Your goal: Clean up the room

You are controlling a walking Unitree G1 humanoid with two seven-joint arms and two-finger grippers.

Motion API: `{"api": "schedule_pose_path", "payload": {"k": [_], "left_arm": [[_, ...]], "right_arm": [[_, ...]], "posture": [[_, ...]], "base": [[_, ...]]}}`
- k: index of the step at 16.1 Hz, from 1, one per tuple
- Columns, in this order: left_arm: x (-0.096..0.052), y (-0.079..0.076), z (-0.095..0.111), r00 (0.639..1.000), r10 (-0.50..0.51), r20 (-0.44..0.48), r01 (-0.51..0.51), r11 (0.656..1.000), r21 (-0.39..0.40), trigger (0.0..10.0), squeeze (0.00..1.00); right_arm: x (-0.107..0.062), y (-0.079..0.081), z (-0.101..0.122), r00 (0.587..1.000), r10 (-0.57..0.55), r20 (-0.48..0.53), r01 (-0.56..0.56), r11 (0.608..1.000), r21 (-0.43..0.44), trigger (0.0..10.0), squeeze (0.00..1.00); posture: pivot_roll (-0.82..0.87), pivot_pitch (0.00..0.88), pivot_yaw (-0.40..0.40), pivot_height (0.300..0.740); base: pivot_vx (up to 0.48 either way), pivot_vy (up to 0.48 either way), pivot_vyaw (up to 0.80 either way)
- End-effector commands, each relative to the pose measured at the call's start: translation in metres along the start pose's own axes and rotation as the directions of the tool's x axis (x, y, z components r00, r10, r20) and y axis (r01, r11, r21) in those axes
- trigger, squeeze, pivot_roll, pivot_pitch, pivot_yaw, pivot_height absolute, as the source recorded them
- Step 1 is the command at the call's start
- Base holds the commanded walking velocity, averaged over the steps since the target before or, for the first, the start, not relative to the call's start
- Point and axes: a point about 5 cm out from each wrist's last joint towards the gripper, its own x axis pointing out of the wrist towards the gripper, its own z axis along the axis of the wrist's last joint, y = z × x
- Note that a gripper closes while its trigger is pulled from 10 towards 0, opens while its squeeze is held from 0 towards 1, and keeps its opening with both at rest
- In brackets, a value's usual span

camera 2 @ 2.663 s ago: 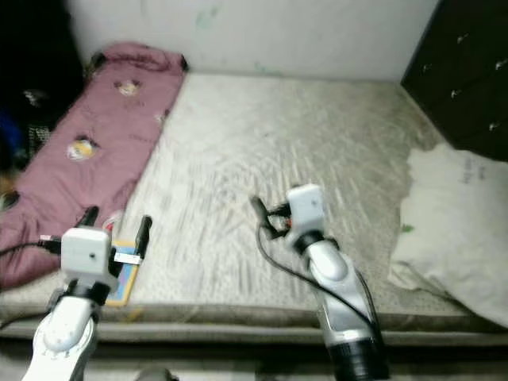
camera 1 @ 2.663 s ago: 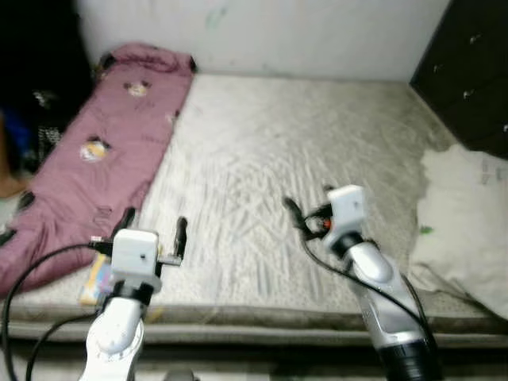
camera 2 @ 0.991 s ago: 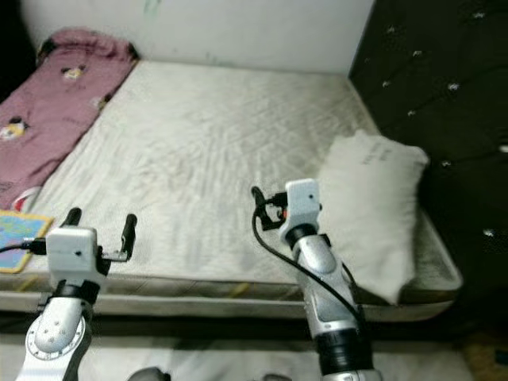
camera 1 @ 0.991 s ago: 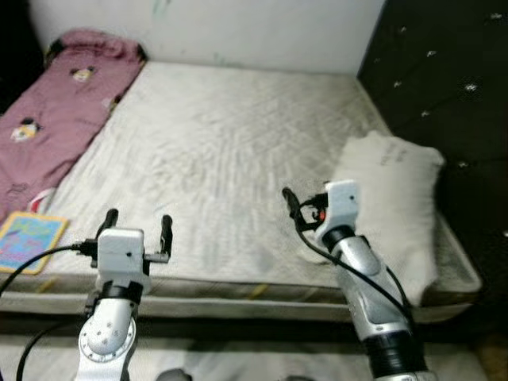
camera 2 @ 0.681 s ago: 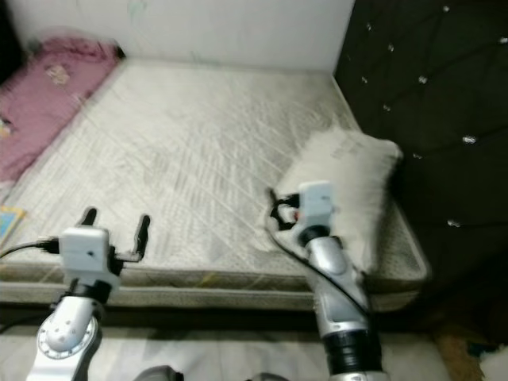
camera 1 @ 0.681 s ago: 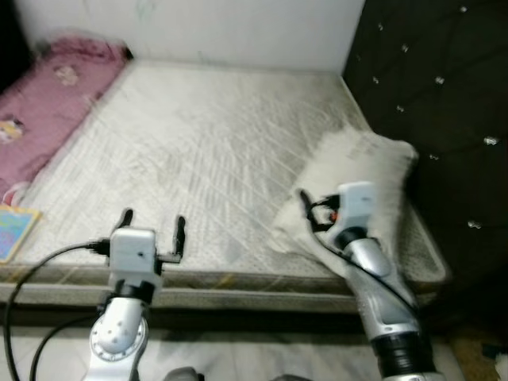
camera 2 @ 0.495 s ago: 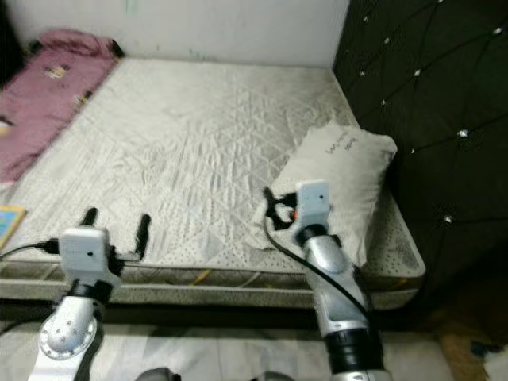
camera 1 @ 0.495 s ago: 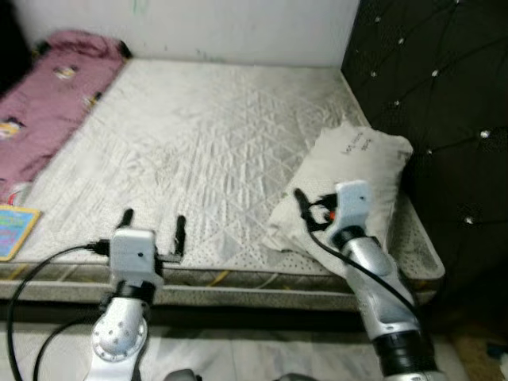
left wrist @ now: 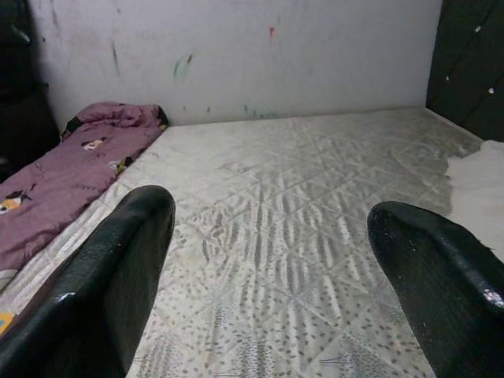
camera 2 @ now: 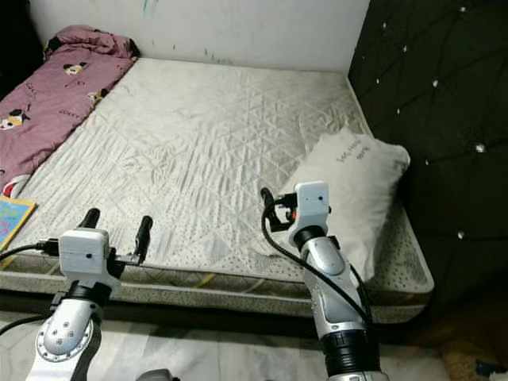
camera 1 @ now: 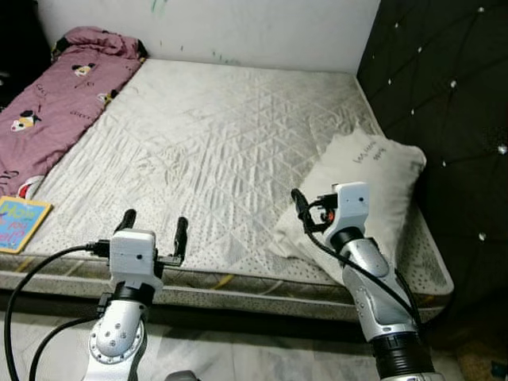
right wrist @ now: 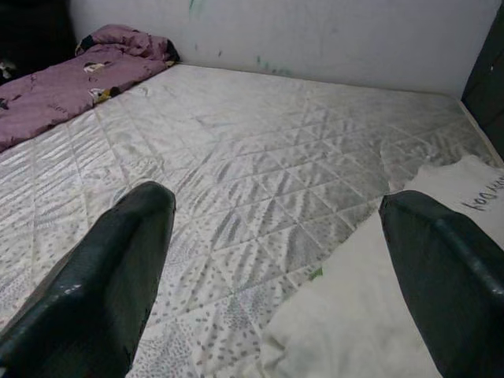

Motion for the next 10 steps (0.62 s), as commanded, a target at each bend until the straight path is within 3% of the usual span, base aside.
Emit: {"api": "schedule_pose_path", "payload": {"k": [1, 5, 7, 10], "left_arm": [[-0.0001, -0.0006, 0.0028, 1.0, -0.013, 0.013, 0.013, 1.0, -0.002, 10.0, 0.0], [0.0001, -0.0017, 0.001, 1.0, -0.018, 0.001, 0.018, 1.0, 0.002, 10.0, 0.0], [0.001, -0.0025, -0.0011, 1.0, -0.011, -0.016, 0.011, 1.0, 0.015, 10.0, 0.0], [0.0017, -0.0007, -0.0021, 1.0, 0.013, -0.028, -0.013, 1.0, 0.004, 10.0, 0.0]], "right_arm": [[0.0007, -0.0015, 0.0051, 1.0, -0.001, 0.021, 0.001, 1.0, -0.003, 10.0, 0.0], [0.0017, 0.0016, 0.0067, 0.999, 0.022, 0.035, -0.021, 0.998, -0.054, 10.0, 0.0], [0.0034, 0.0022, 0.0118, 0.996, 0.046, 0.079, -0.035, 0.99, -0.139, 10.0, 0.0], [0.0036, -0.0014, 0.01, 0.998, 0.016, 0.064, -0.009, 0.994, -0.109, 10.0, 0.0]], "posture": [[-0.04, 0.0, -0.045, 0.74], [-0.04, 0.0, -0.045, 0.74], [-0.04, 0.0, -0.047, 0.74], [-0.04, 0.0, -0.046, 0.74]], "base": [[0.255, 0.0, 0.0], [0.202, 0.0, 0.0], [0.0, 0.0, 0.0], [0.0, 0.0, 0.0]]}}
